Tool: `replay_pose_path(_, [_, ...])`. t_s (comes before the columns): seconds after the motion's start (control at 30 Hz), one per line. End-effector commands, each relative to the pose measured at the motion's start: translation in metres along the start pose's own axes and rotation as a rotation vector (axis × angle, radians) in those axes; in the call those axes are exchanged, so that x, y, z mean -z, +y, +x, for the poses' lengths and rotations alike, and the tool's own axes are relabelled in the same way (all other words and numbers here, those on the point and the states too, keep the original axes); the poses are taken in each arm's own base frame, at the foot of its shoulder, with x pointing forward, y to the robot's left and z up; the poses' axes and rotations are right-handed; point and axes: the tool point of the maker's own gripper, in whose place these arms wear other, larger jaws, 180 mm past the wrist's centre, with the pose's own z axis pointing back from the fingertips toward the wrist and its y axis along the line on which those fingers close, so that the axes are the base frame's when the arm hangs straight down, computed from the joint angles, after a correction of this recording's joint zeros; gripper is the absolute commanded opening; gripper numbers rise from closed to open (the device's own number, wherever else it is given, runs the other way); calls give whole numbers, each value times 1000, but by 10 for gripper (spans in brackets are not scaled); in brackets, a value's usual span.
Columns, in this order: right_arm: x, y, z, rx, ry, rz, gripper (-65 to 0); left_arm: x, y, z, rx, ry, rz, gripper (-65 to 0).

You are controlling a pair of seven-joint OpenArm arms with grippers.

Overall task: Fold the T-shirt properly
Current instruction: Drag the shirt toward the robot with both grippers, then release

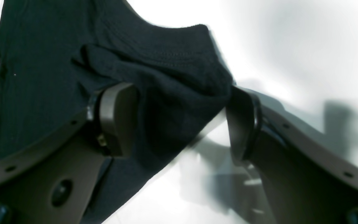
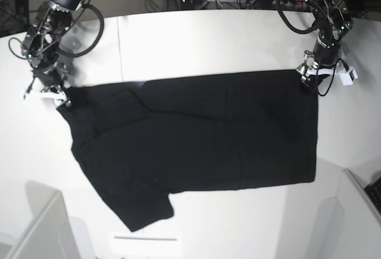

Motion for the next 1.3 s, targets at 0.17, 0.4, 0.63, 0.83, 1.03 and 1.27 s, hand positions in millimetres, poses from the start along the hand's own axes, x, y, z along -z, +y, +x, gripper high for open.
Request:
replay_pose_path(0.17, [0, -3, -4, -4, 32, -15, -332, 1, 0, 3, 3, 3, -2, -487])
replay_pose_path(0.4, [8, -8, -7, 15, 29, -18, -582, -1, 5, 4, 15, 9, 9, -650])
replay_pose_path(0.63, [-1, -15, -15, -39, 30, 6, -650, -12, 22, 1, 95, 50, 39, -650])
replay_pose_path(0.83, [-27, -22, -12, -97, -9, -10, -650, -27, 22, -6, 159, 73, 40, -650])
replay_pose_path(1.03, [-62, -39, -22, -168, -14, -48, -650, -47, 22, -10, 208, 80, 43, -650])
replay_pose_path(1.27, [-93, -57, -34, -167, -17, -96, -650, -70, 35, -25, 240, 123, 71, -650])
